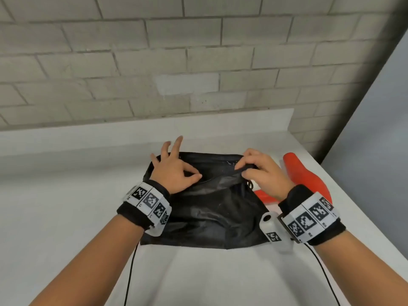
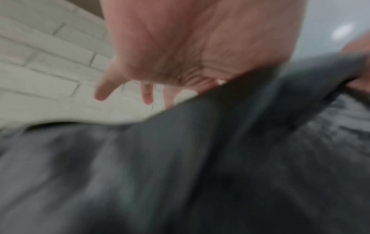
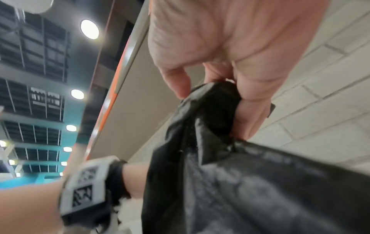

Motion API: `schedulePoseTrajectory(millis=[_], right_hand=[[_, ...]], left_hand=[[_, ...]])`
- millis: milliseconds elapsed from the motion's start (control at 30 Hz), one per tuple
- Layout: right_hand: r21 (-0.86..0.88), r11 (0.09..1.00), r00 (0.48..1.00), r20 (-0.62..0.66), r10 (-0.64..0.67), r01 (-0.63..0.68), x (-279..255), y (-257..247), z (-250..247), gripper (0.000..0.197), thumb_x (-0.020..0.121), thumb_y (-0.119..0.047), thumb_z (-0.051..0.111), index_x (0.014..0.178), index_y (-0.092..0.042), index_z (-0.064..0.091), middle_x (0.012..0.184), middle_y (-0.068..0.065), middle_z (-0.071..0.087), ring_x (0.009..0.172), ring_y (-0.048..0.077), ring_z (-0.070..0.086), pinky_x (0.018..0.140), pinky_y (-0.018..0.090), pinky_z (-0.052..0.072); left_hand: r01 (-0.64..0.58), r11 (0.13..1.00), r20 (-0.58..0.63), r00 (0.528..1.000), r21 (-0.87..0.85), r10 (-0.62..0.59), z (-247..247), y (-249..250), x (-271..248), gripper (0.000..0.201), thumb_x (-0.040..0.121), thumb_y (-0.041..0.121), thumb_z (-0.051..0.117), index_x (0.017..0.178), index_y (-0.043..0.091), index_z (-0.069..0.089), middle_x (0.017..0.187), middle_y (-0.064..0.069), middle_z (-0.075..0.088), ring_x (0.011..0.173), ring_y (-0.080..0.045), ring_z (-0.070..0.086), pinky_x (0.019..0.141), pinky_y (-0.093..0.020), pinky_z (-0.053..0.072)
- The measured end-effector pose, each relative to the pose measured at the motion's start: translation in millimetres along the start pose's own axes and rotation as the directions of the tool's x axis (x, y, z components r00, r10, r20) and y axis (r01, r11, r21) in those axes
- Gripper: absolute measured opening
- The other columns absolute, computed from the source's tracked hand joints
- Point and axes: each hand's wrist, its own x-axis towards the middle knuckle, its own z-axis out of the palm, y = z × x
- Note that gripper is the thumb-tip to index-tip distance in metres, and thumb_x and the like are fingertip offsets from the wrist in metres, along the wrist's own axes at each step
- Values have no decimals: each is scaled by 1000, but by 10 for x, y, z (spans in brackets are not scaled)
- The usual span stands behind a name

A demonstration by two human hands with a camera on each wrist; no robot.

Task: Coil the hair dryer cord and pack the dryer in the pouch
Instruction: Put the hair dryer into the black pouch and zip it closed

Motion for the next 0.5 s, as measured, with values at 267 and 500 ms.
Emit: schedulePoseTrajectory(millis=[267, 500], right_hand=[[-134, 991, 991, -133, -26, 8, -146, -28, -142, 35, 85, -20, 62, 51, -14, 65, 68, -4, 42, 60, 7, 44, 64, 10, 34], [-558, 818, 972, -236, 2, -137, -117, 0, -270, 44, 80, 4, 55, 122, -9, 52, 115, 8, 35, 82, 23, 50, 87, 28, 43]], left_hand=[[225, 915, 184, 968, -334, -171, 222, -5, 5, 62, 75, 33, 71, 127, 11, 46, 132, -11, 52, 120, -29, 49, 103, -35, 37], [-18, 893, -407, 894, -451, -187, -88, 250, -177, 38, 79, -3, 56, 115, 7, 49, 118, -12, 38, 101, -28, 48, 94, -25, 37]])
